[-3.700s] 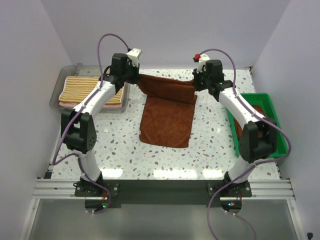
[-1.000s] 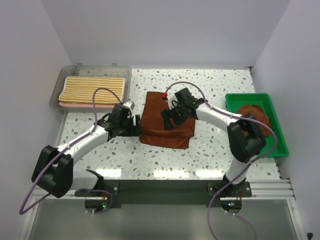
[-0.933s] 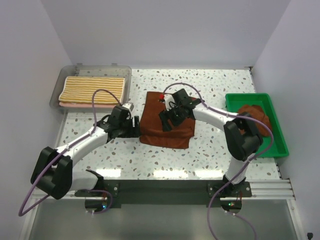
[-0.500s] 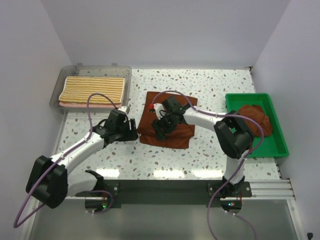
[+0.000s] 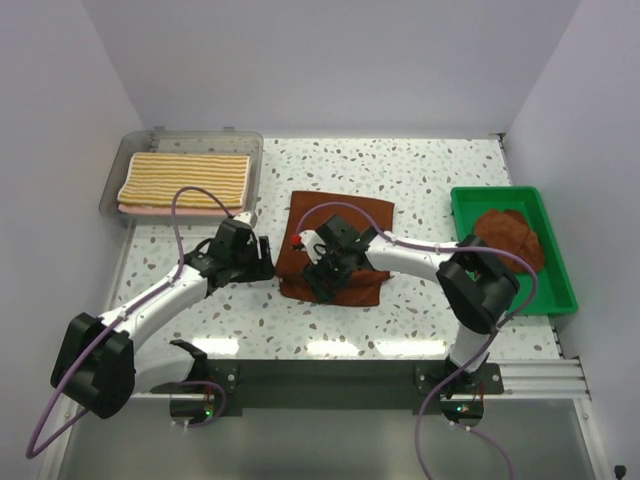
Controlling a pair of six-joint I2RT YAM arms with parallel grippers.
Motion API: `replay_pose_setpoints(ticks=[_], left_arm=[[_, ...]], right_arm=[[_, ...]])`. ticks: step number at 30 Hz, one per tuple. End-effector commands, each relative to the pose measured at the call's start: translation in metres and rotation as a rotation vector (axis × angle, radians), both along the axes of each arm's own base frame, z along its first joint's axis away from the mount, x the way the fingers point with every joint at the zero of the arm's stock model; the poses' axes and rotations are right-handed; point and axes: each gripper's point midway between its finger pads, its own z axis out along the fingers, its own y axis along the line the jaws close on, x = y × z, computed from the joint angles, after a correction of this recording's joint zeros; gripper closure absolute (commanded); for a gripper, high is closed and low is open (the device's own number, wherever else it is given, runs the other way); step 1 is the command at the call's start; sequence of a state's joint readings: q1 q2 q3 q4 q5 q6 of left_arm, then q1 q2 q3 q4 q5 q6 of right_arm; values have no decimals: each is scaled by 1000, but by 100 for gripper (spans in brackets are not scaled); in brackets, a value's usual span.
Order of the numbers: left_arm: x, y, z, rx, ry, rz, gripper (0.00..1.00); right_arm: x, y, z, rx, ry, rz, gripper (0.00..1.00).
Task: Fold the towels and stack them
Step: Fold the towel
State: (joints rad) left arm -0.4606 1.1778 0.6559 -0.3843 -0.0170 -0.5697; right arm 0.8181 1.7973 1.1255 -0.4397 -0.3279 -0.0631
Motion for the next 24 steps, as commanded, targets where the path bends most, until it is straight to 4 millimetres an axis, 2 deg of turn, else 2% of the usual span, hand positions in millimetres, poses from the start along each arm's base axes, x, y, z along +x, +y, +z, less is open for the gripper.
replay_pose_setpoints(ticks=[1, 3, 4, 8, 10, 11, 13, 20, 24], left_arm=[[0, 1, 3, -19, -2, 52, 33], [0, -1, 3, -35, 11, 66, 33], [0, -3, 4, -49, 12, 69, 34], [6, -19, 15, -134, 12, 72, 34], [10, -21, 14, -138, 12, 71, 36], [13, -23, 16, -137, 12, 70, 37], [14, -23, 7, -114, 43, 67, 41], [9, -32, -13, -85, 107, 29, 53], [1, -30, -28, -40, 141, 13, 55]], right_arm=[[4, -7, 27, -15, -114, -32, 35], [7, -13, 33, -27, -144, -59, 37], [10, -14, 44, -6, -169, -75, 37], [37, -29, 70, -28, -306, -195, 41], [46, -37, 77, -31, -321, -269, 42], [55, -45, 80, -44, -329, -314, 47], [68, -59, 80, -84, -344, -395, 49], [115, -113, 72, -151, -365, -698, 49], [132, -123, 66, -202, -388, -769, 50]])
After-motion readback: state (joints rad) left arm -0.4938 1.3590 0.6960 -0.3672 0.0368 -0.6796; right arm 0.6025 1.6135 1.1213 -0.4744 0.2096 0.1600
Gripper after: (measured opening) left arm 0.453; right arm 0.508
